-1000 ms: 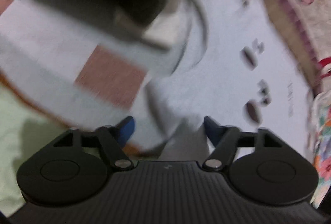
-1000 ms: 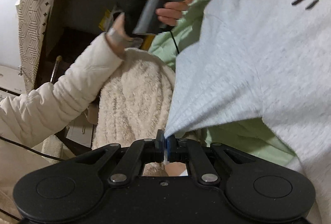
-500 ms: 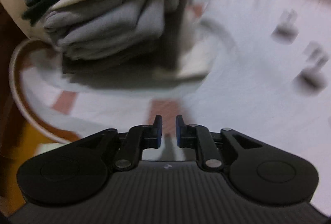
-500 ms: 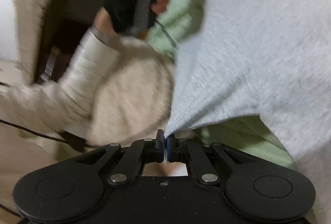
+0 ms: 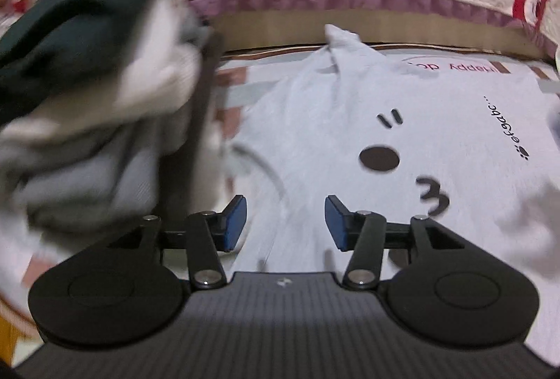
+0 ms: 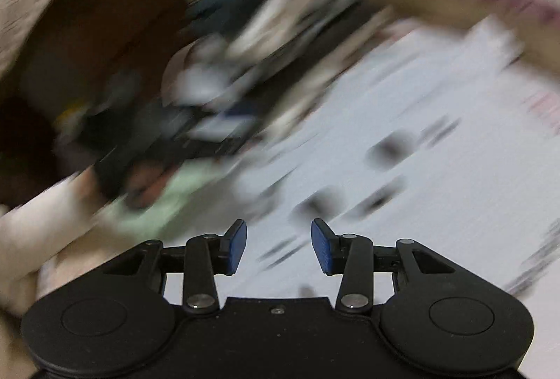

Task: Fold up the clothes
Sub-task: 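Open both grippers and move them to the folded T-shirt edge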

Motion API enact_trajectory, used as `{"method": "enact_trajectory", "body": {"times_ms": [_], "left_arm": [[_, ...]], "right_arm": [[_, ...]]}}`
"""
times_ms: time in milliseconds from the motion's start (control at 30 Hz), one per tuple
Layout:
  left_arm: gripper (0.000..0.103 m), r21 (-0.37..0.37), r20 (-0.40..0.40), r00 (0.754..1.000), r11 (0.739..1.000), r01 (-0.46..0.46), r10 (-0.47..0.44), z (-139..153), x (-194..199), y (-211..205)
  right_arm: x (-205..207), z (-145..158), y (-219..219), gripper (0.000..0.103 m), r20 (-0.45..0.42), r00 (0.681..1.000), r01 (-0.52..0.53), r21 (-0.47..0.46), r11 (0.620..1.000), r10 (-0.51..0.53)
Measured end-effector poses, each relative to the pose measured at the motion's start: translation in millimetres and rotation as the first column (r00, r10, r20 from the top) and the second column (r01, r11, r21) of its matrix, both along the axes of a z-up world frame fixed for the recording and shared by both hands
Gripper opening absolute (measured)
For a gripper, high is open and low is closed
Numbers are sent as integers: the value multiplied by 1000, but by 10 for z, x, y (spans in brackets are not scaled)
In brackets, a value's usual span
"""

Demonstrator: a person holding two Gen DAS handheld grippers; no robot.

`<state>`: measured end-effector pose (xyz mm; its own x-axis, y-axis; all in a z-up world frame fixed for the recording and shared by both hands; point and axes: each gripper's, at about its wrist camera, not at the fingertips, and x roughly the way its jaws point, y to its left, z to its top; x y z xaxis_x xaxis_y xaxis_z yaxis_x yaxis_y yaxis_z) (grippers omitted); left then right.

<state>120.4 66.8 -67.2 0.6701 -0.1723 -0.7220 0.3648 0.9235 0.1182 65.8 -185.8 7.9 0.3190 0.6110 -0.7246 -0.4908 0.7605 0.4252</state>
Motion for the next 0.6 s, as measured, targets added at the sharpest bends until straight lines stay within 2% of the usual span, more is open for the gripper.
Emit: {"method": "enact_trajectory", "body": {"times_ms": [100,167,233,300,367,467,567,600], "left_arm": [[52,8,7,998,998,64,-64,10,283,-285],[52,-12,-9,998,998,64,-65,-42,590,-459],[52,-54,-44,999,998,29,-31,-145,996,-620],[51,-91,-80,997,996,-7,0,-238,1346,-748],[50,-122,-117,993,992,-43,28,-322,1647,-851],[50,-92,-105,994,995,-46,36,-409,1945,-1028],[51,-55,-61,996,996,-72,69,-445,2199,-1163],[51,-68,-64,994,993,-98,94,-456,2283,-1165]], "right_arm": [[740,77,-181,47,106,994,58,-196,979,-38],[1238,-47,-343,47,138,987,115,-253,961,-82],[1588,-230,-489,47,175,972,193,-229,954,-155],[1833,-452,-599,47,212,951,259,-153,954,-225],[2050,-629,-658,47,211,934,313,-89,946,-289],[2389,-892,-668,47,195,902,393,3,919,-386],[2680,-1104,-589,48,175,913,377,-20,926,-368],[2763,-1167,-542,43,175,921,360,-38,932,-348]]}}
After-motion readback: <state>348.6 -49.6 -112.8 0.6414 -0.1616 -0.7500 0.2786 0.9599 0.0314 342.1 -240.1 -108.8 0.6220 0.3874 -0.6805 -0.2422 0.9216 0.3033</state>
